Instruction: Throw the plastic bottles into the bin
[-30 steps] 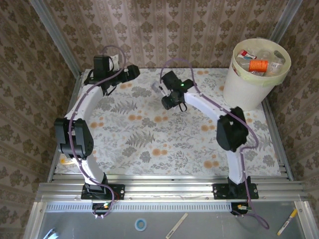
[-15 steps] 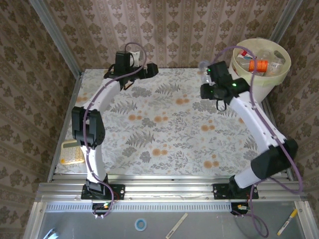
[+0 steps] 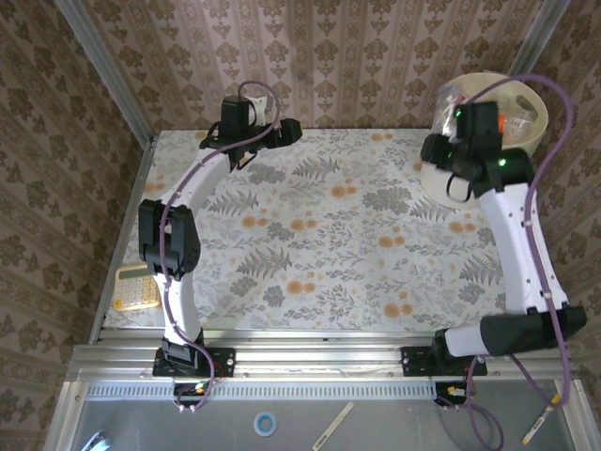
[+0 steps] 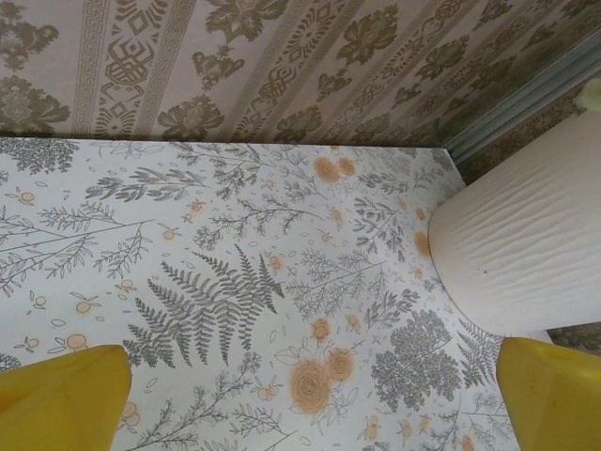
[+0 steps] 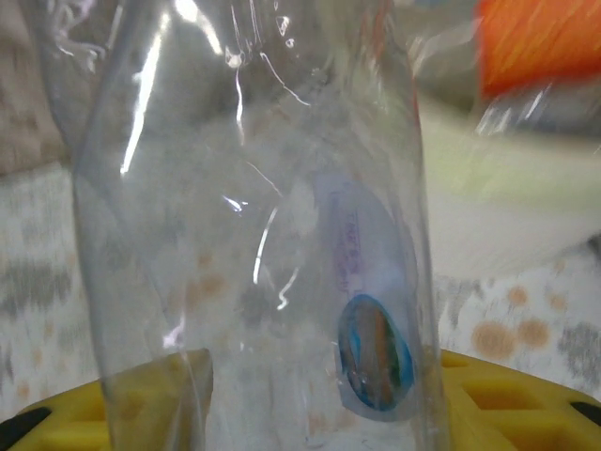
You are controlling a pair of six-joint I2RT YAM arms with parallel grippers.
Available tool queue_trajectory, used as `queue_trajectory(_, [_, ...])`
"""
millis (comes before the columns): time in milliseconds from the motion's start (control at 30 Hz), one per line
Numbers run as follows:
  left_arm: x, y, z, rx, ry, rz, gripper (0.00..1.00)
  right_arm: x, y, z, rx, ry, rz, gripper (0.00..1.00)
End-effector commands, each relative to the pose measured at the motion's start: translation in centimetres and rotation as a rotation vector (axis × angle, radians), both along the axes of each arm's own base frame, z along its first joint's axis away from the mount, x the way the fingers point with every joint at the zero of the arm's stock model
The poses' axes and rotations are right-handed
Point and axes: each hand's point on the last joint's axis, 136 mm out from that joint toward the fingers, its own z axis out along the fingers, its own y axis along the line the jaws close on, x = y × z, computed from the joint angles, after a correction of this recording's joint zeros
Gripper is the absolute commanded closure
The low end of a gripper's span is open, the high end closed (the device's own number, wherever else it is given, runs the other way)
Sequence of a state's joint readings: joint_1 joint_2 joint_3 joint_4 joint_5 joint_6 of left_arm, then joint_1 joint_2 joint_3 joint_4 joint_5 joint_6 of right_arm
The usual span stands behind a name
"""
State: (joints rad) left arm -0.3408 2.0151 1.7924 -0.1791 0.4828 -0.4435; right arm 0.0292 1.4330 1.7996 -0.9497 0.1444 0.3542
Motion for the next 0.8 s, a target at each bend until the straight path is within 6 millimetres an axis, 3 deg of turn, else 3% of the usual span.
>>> queue_trajectory(0, [0.3,-0.9,1.9,-0.040,-0.035,-0.027,0.00,2.4,-4.3,3.9,0.022,-0.079,-0.138,0.36])
queue_trajectory(33, [0.3,-1.0,1.8,-0.045,-0.032,-0.031,0.00,3.1,-5.2,4.8,0.045,-0.086,-0.166,0.27])
queue_trajectory(67, [0.3,-1.1,1.6,-0.048,-0.023,-0.036,0.00,3.6,-5.8,4.3,0.067,-0.051,-0.178,0.22])
queue_trajectory(100, [0.3,-1.1,1.3,-0.052,-0.014,-0.038,0.00,3.8,-6.3,3.6,0.072,-0.006,-0.198,0.07])
queue_trajectory(167, [0.0,-1.2,0.7,-0.055,0.007,-0.041,0.00,3.5,-6.6,2.7,0.067,0.051,-0.221,0.00])
queue_trajectory(333, [-0.7,-0.5,0.1,-0.030,0.041,-0.029,0.00,1.9,-4.3,4.0,0.112,-0.029,-0.165,0.00])
queue_trajectory(567, [-1.3,1.1,0.6,0.021,0.038,-0.004,0.00,-2.0,-3.4,4.7,0.145,-0.039,-0.160,0.00])
queue_trajectory(767, [-1.7,2.5,0.7,0.016,0.021,0.036,0.00,-2.6,-1.4,4.4,0.197,-0.062,-0.066,0.00])
